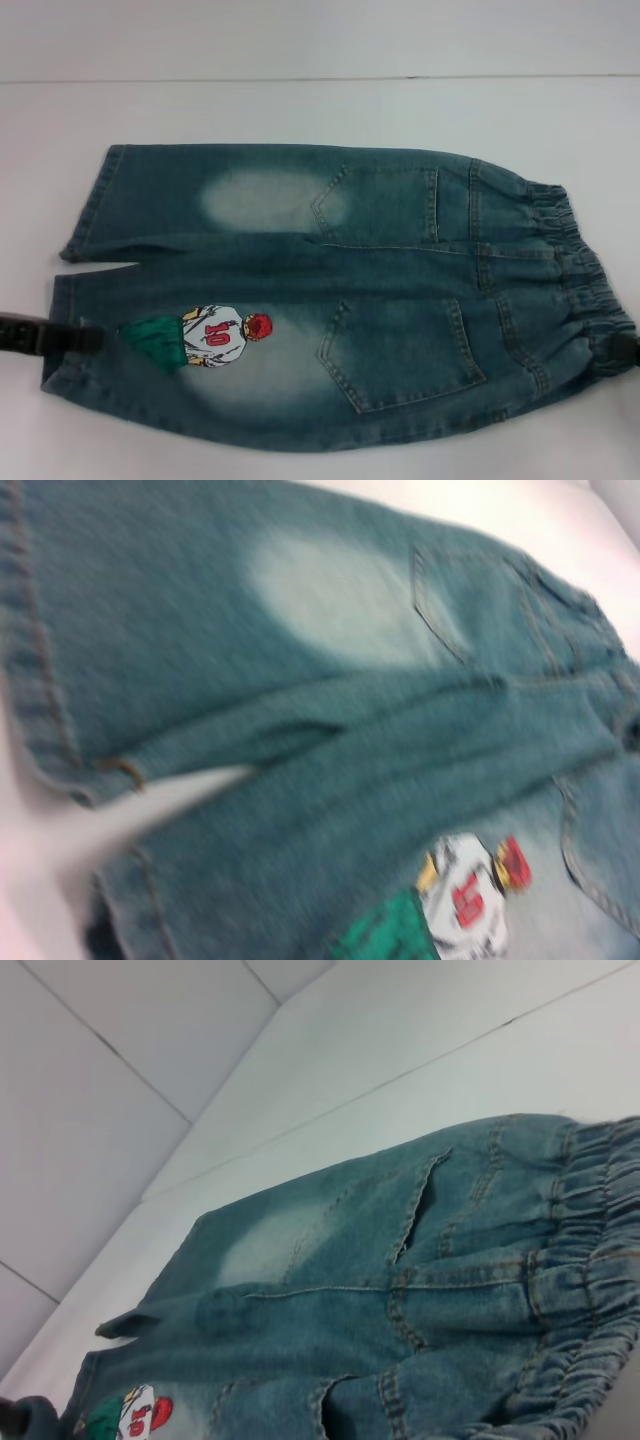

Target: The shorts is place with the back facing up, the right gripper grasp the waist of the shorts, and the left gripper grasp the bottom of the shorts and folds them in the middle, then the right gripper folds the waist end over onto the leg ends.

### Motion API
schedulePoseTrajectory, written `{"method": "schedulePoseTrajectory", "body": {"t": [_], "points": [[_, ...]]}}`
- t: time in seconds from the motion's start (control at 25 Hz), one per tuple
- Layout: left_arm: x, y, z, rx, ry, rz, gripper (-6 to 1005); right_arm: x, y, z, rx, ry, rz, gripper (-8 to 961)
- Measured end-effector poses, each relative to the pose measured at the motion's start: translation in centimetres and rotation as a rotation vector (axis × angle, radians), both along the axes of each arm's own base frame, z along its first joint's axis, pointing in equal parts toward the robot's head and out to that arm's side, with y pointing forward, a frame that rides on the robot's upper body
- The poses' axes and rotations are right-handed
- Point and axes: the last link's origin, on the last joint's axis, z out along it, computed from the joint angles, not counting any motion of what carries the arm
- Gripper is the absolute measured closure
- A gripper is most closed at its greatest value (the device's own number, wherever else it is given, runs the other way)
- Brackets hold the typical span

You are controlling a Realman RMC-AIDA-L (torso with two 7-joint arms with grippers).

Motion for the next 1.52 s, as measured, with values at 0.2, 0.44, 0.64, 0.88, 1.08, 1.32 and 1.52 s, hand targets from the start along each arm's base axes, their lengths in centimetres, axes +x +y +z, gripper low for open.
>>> {"method": "schedulePoseTrajectory", "body": {"t": [0.2,0.44,0.64,0.88,1.08,1.32,1.52], "points": [[-0.3,-0.1,0.2,0.037,-0.017,0.001,997,-0.1,0.3,0.2,0.002,-0.002,0.006,903],[-0.3,0.2,0.8,0.077,-0.027,0.003,996,-0.2,0.8,0.7,0.017,-0.004,0.013,903],[-0.4,1.0,1.5,0.162,-0.031,0.015,996,-0.3,1.5,1.8,0.032,-0.013,0.019,902],[-0.2,2.1,1.6,0.237,-0.04,0.014,997,-1.2,3.2,3.0,0.04,-0.023,0.039,902],[0.9,3.2,1.6,0.293,-0.086,-0.007,997,-2.3,5.2,4.1,0.034,-0.037,0.062,901],[2.5,5.3,1.0,0.339,-0.104,-0.018,996,-3.7,7.8,5.7,0.019,-0.079,0.083,901],[3.3,6.4,0.8,0.364,-0.103,-0.02,997,-4.2,9.6,7.0,0.018,-0.125,0.073,900]]}}
